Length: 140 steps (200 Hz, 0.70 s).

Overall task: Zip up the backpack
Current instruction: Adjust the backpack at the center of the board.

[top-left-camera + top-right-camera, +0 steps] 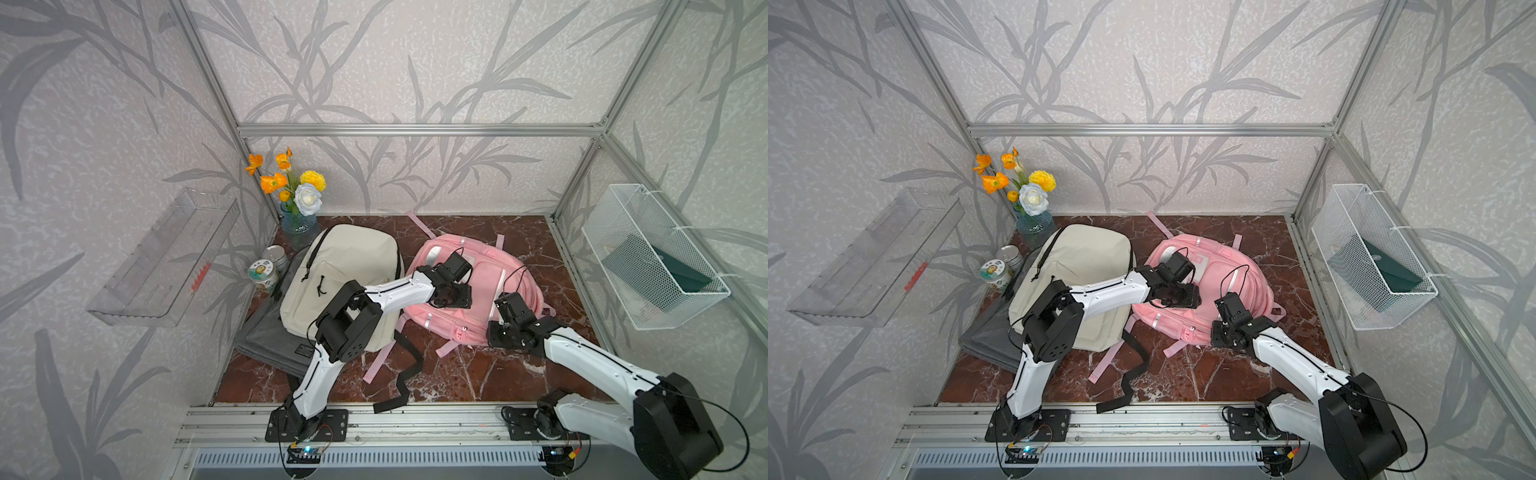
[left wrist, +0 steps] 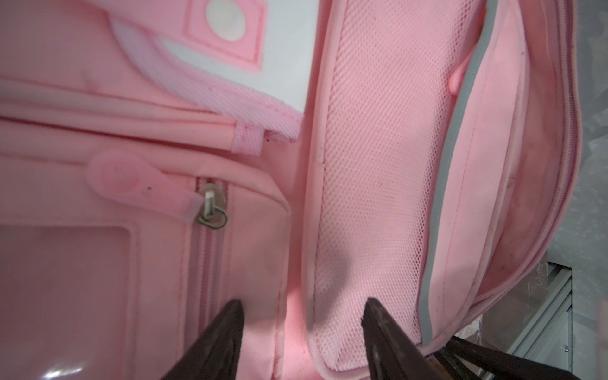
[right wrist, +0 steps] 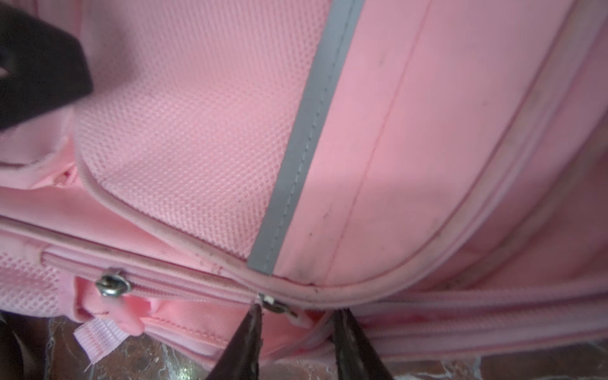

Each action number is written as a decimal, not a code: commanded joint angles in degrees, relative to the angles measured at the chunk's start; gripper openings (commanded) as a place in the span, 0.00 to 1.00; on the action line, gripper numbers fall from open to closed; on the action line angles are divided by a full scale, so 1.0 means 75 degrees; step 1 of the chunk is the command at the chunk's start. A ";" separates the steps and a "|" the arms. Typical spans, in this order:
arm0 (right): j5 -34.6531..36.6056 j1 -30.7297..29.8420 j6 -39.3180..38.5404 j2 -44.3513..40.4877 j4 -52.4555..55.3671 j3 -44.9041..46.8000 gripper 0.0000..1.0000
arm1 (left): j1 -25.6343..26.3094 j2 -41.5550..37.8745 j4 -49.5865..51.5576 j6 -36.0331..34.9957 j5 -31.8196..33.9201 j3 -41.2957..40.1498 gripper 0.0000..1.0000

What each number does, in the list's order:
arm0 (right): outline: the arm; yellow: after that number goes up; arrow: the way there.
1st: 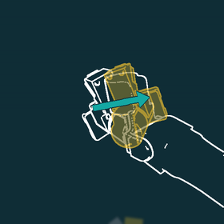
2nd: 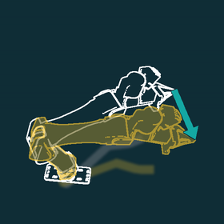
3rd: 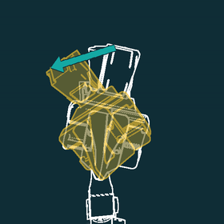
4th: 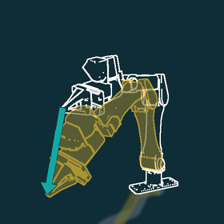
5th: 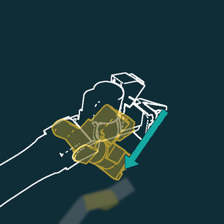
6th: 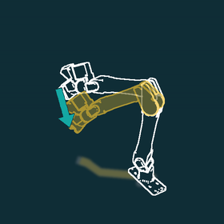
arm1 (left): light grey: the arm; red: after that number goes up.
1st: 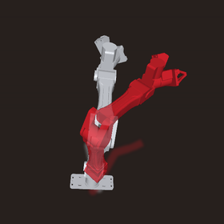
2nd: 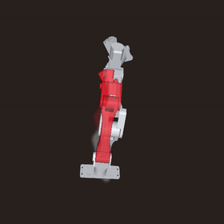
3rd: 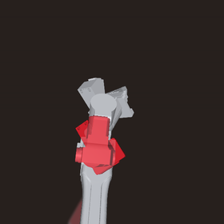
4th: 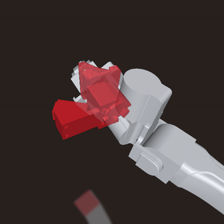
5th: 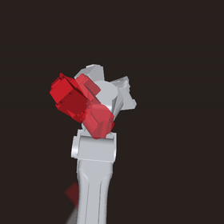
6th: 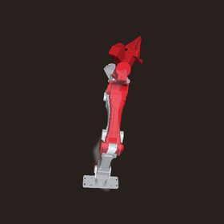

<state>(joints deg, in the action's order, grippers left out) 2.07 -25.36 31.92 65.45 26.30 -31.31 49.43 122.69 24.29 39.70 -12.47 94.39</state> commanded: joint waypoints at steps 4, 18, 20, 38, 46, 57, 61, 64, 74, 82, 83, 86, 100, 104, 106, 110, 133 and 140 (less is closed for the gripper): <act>0.0527 -0.0063 0.0087 -0.0359 0.0125 -0.0325 0.37 | -0.0051 0.0317 0.0154 0.0003 0.0112 -0.0036 0.59; 0.0699 -0.0058 0.0042 -0.0447 0.0171 -0.0371 0.36 | -0.0063 0.0317 0.0144 -0.0009 0.0121 -0.0068 0.59; 0.0706 -0.0062 0.0035 -0.0452 0.0192 -0.0381 0.35 | -0.0063 0.0314 0.0155 -0.0009 0.0132 -0.0069 0.59; 0.0613 -0.0063 0.0022 -0.0480 -0.0027 -0.0296 0.35 | -0.0084 0.0305 0.0130 -0.0009 0.0105 -0.0096 0.59; 0.0580 -0.0060 0.0065 -0.0372 -0.0241 -0.0192 0.35 | -0.0087 0.0305 0.0124 -0.0009 0.0110 -0.0104 0.58; 0.0532 -0.0057 0.0135 -0.0114 -0.0222 -0.0203 0.35 | -0.0098 0.0314 0.0084 0.0009 0.0111 -0.0106 0.59; 0.0507 -0.0060 0.0166 -0.0006 -0.0152 -0.0237 0.36 | -0.0098 0.0322 0.0090 0.0003 0.0108 -0.0089 0.59; 0.0490 -0.0063 0.0181 0.0054 -0.0104 -0.0262 0.36 | -0.0097 0.0336 0.0089 -0.0003 0.0118 -0.0076 0.58; 0.0383 -0.0061 0.0279 0.0277 -0.0095 -0.0235 0.36 | -0.0114 0.0374 0.0107 -0.0011 0.0101 -0.0056 0.59; 0.0276 -0.0062 0.0351 0.0378 -0.0160 -0.0178 0.35 | -0.0133 0.0410 0.0134 -0.0025 0.0093 -0.0023 0.59; 0.0252 -0.0057 0.0362 0.0390 -0.0170 -0.0169 0.35 | -0.0133 0.0410 0.0135 -0.0029 0.0105 -0.0017 0.58; 0.0201 -0.0062 0.0382 0.0417 -0.0206 -0.0134 0.35 | -0.0139 0.0419 0.0127 -0.0032 0.0114 -0.0012 0.59; 0.0025 -0.0059 0.0484 0.0471 -0.0441 0.0060 0.33 | -0.0177 0.0505 0.0121 -0.0041 0.0107 0.0043 0.59; 0.0018 -0.0063 0.0500 0.0472 -0.0488 0.0102 0.32 | -0.0191 0.0541 0.0128 -0.0054 0.0098 0.0069 0.58; 0.0026 -0.0063 0.0510 0.0472 -0.0511 0.0124 0.31 | -0.0201 0.0557 0.0145 -0.0055 0.0088 0.0088 0.58; 0.0047 -0.0063 0.0513 0.0472 -0.0535 0.0150 0.30 | -0.0220 0.0596 0.0164 -0.0064 0.0075 0.0141 0.58; 0.0153 -0.0070 0.0561 0.0289 -0.0393 0.0111 0.13 | -0.0303 0.0854 0.0264 -0.0125 0.0096 0.0428 0.58; 0.0223 -0.0070 0.0570 0.0141 -0.0315 0.0097 0.08 | -0.0326 0.0954 0.0318 -0.0158 0.0084 0.0546 0.58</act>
<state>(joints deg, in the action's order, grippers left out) 3.03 -25.56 35.22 68.29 23.42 -31.62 48.25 124.88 23.62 39.57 -12.93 96.82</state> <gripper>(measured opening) 0.151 0.580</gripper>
